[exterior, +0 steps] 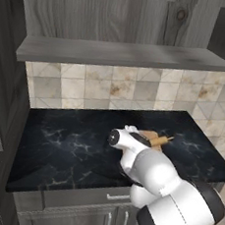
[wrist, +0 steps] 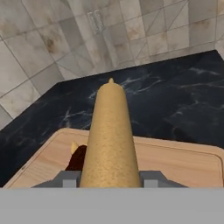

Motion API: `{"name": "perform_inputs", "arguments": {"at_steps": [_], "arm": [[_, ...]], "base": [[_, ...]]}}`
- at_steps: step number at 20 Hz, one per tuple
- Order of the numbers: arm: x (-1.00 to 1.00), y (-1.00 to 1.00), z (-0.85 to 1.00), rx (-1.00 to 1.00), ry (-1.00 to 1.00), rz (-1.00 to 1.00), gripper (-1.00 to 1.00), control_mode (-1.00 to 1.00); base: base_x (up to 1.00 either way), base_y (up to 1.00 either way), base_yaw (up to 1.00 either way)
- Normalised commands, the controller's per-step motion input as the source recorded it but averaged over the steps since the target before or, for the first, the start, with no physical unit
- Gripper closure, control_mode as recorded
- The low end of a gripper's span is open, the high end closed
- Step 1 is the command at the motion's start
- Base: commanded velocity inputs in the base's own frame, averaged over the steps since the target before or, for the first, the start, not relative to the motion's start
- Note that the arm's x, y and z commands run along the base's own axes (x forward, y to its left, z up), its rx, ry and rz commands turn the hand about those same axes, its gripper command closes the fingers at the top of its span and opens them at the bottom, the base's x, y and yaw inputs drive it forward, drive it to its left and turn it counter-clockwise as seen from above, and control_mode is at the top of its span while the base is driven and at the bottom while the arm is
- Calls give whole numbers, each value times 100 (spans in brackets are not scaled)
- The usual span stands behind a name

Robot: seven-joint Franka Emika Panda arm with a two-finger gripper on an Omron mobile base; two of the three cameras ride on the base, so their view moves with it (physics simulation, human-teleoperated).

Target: Open the cabinet, retrieve the rolling pin, and place it next to the meat on the cutting board to prepare for tenderizing.

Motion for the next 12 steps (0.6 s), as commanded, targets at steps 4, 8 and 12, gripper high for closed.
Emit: {"name": "perform_inputs", "arguments": {"at_steps": [4,8,12], "arm": [[0,0,-8,8,0,-21,100,-100],[0,0,-9,5,0,-18,100,-100],[0,0,-10,4,0,-16,100,-100]], "base": [[0,0,0],[0,0,0],[0,0,0]]}}
